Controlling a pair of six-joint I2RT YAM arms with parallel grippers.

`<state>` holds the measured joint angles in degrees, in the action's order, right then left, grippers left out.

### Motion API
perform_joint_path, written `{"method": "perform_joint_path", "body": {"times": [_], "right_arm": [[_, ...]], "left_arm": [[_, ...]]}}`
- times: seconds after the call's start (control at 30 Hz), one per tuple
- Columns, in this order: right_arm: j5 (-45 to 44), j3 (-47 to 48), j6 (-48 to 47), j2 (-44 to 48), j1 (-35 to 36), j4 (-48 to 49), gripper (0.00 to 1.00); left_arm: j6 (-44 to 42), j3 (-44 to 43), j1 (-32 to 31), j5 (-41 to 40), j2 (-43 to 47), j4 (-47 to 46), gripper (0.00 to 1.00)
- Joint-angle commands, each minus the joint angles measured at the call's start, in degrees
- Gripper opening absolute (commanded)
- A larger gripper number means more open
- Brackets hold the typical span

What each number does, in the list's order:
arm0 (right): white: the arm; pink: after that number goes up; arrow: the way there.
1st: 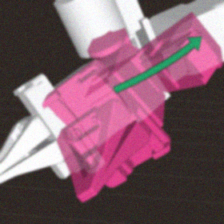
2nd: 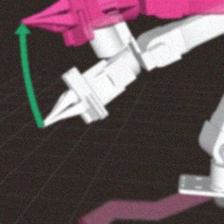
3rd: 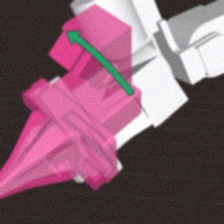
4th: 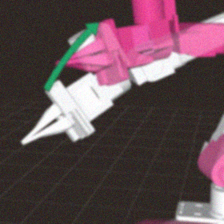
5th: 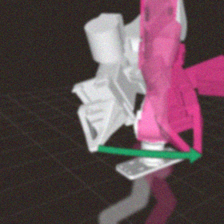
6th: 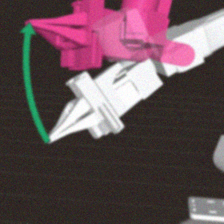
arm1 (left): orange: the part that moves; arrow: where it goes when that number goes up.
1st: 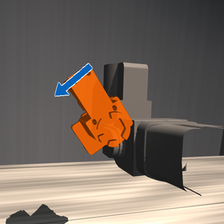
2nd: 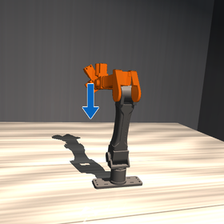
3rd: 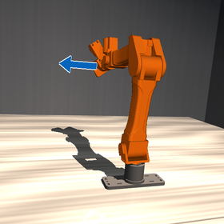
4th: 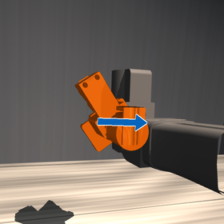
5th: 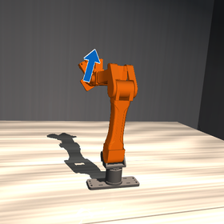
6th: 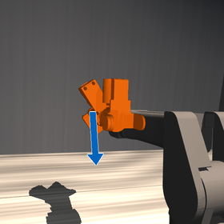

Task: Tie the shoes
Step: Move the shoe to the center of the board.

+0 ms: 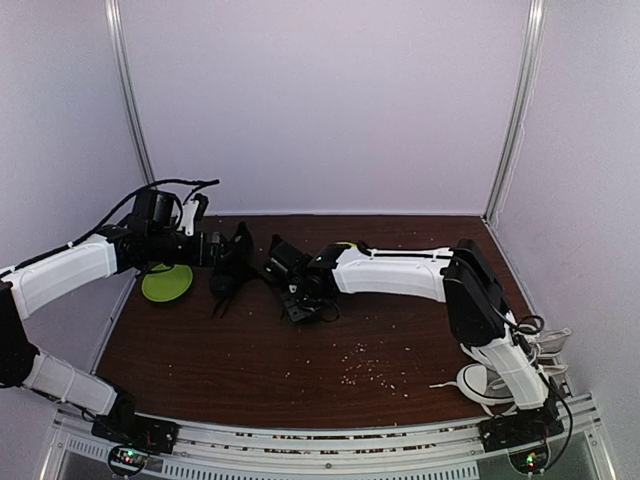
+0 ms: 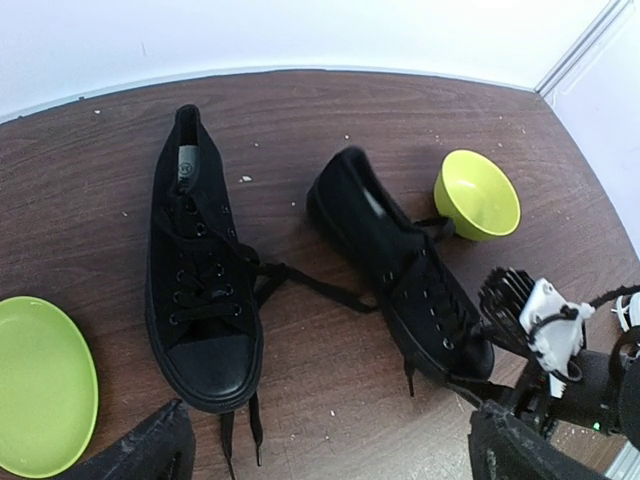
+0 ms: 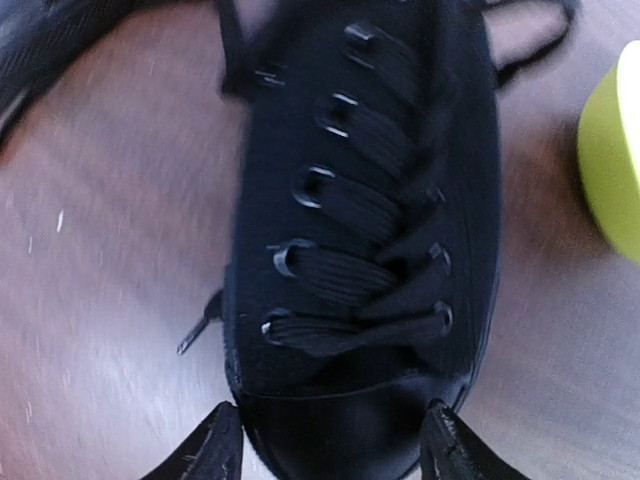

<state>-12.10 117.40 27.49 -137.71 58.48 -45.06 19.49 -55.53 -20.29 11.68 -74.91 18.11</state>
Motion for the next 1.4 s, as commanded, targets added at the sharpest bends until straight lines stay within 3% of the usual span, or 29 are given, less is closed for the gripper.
{"method": "perform_joint_path", "body": {"times": [0.0, 0.2, 0.4, 0.47, 0.57, 0.6, 0.87, 1.0, 1.1, 1.23, 1.37], "right_arm": [[10.72, -9.26, -2.14, 2.32, -0.44, -9.99, 0.57], [21.38, -23.25, -3.57, 12.73, 1.43, -7.40, 0.55], [22.68, -26.92, -5.73, 20.08, 2.29, -4.99, 0.61], [19.98, -26.98, -7.43, 22.38, 2.05, -2.97, 0.70], [15.41, -24.64, -10.00, 22.24, 0.35, -0.99, 0.99], [14.48, -22.68, -10.79, 20.82, -0.46, -1.27, 1.00], [9.94, -1.71, -17.02, 7.00, -3.57, -3.27, 1.00], [7.84, 15.25, -18.59, -1.34, -3.68, -4.03, 0.99], [7.41, 20.41, -17.28, -5.59, -3.70, -1.87, 1.00], [6.06, 19.62, -14.82, -8.62, -3.67, -0.66, 0.88], [3.80, 19.94, -15.72, -10.84, -2.54, -2.13, 0.66]], "left_arm": [[0.22, 0.66, 0.96, 0.98, 0.82, -2.55, 0.98], [-0.79, 0.51, 1.11, 1.56, 1.08, -2.37, 0.98], [-2.60, -0.11, 1.05, 2.74, 0.58, -1.69, 0.97], [-3.10, -0.25, 1.09, 2.50, 0.70, -1.30, 0.97], [-3.16, 0.09, 1.05, 2.73, 1.06, -1.78, 0.97], [-3.22, 0.19, 1.07, 2.88, 1.06, -1.84, 0.97], [-3.56, 0.43, 1.08, 3.70, 1.26, -2.40, 0.97], [-3.44, 0.51, 1.05, 4.35, 0.99, -2.55, 0.97], [-3.56, 0.72, 1.07, 4.23, 1.14, -2.64, 0.97], [-3.52, 0.84, 1.05, 4.12, 1.51, -2.64, 0.97], [-3.42, 0.60, 1.13, 4.80, 1.40, -2.73, 0.97]]}}
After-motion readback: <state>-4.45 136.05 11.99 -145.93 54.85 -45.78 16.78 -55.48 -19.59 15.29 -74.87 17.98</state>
